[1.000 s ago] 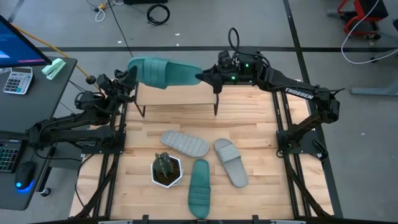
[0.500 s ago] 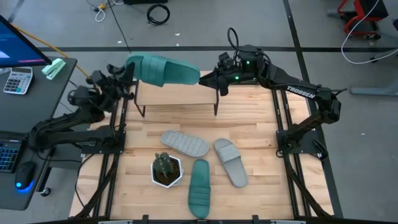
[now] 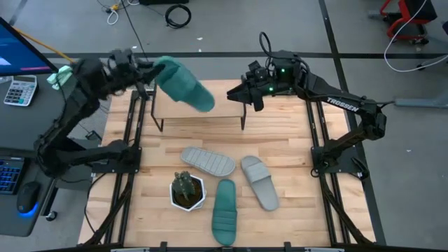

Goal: Pick and place slides into the shelf
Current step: Put the top green slipper on the shelf

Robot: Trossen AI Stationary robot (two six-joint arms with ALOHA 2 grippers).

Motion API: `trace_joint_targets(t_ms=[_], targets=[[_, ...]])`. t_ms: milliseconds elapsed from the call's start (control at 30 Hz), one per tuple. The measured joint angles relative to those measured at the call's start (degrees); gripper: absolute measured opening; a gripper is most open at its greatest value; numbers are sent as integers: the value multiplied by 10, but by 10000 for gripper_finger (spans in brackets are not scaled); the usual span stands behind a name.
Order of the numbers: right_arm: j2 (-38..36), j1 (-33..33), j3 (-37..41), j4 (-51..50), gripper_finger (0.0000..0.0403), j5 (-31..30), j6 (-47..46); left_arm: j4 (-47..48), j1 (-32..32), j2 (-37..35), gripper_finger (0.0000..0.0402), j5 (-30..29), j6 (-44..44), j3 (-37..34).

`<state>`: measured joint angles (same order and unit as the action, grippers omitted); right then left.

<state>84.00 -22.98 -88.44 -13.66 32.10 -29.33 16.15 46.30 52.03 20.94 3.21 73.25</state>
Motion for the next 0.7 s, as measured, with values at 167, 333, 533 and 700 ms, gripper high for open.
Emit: trace_joint_targets(t_ms=[167,333,533,700], targets=[[-10,7,0,-3,152,17,1,37,73,71,47,117,-29,73],[-14,26,0,-62,147,21,26,55,137,148,47,260,-24,150],[-15,60,0,-146,143,16,63,157,198,246,47,351,-29,259],[-15,90,0,-185,140,-30,97,244,227,311,47,343,-59,328]])
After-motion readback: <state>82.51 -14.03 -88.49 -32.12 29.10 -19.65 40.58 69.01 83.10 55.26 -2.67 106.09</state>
